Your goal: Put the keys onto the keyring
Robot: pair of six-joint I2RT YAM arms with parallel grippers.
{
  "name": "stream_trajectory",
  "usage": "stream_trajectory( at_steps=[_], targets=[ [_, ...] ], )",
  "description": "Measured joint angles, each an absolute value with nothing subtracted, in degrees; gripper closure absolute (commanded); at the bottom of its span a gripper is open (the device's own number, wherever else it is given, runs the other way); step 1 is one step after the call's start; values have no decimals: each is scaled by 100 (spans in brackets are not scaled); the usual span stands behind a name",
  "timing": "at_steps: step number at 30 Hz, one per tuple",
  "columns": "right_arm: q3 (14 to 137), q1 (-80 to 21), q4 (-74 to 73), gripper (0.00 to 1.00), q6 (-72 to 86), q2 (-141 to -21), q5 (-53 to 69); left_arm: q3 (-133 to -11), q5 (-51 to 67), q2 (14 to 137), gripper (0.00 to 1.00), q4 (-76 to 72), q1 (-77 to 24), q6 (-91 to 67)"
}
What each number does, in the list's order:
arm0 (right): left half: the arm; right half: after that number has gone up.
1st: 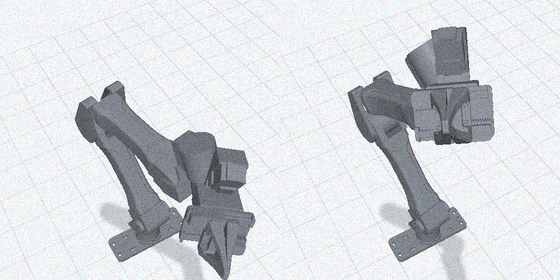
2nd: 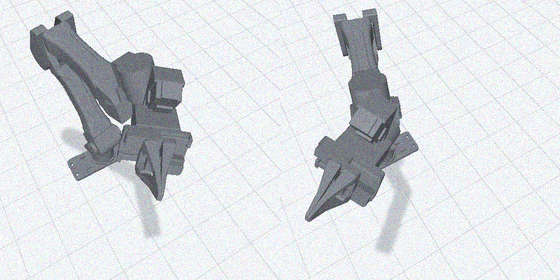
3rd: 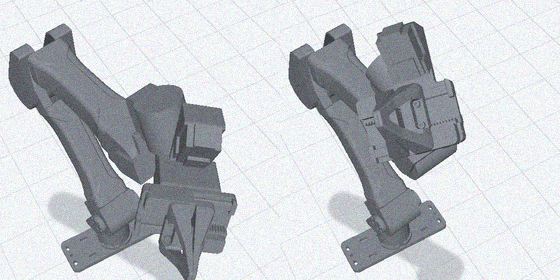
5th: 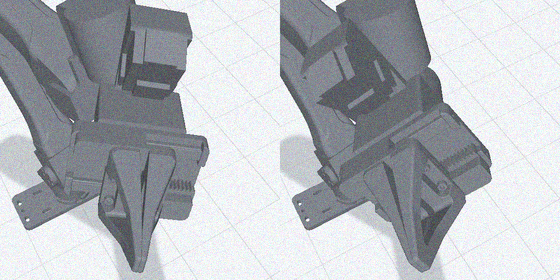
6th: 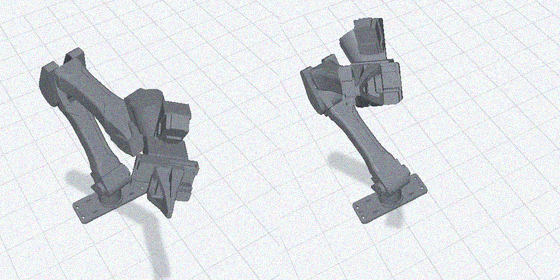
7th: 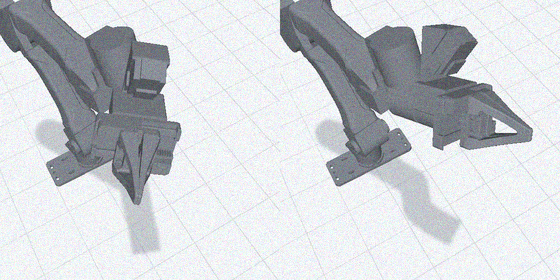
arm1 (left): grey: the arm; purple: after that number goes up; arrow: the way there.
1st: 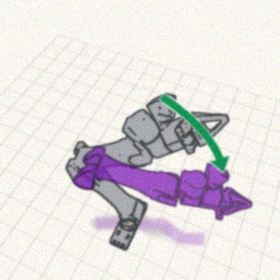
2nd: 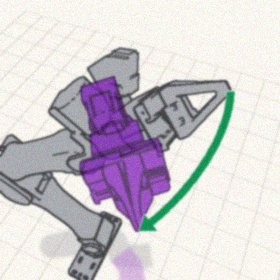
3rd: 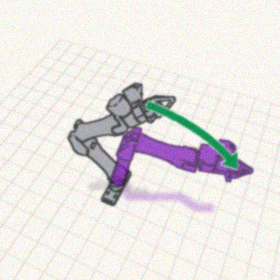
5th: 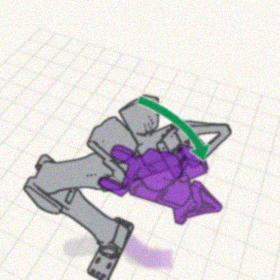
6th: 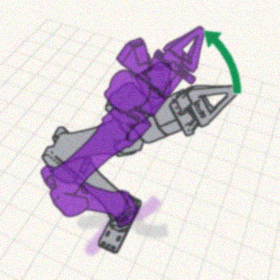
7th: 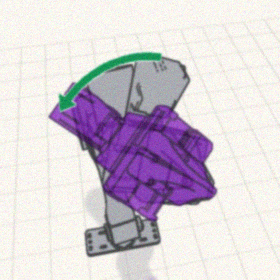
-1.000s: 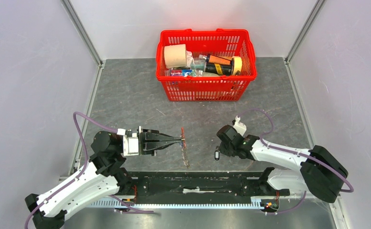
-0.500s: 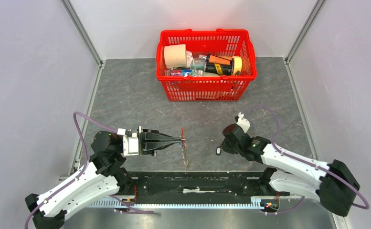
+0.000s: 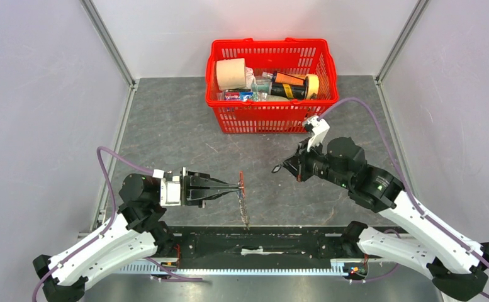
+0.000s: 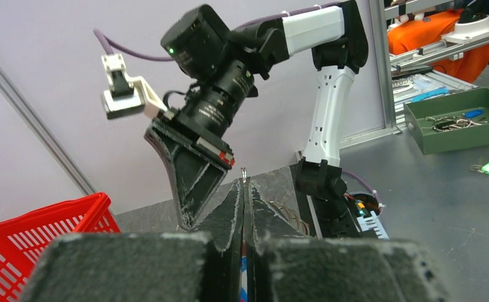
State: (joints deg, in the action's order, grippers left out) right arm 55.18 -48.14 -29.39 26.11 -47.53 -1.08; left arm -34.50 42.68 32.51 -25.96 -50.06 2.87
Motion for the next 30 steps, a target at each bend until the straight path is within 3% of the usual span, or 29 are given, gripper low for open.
stream_trajectory(
  at_steps=[18, 30],
  targets=[
    [6049, -4882, -2250, 100, -582, -4786, 2703, -3450, 4438, 3417, 98, -2766, -5028, -150],
    [6615, -4991, -1870, 100, -1986, -5057, 3798, -3450, 4541, 3430, 98, -2989, -5037, -355]
  ],
)
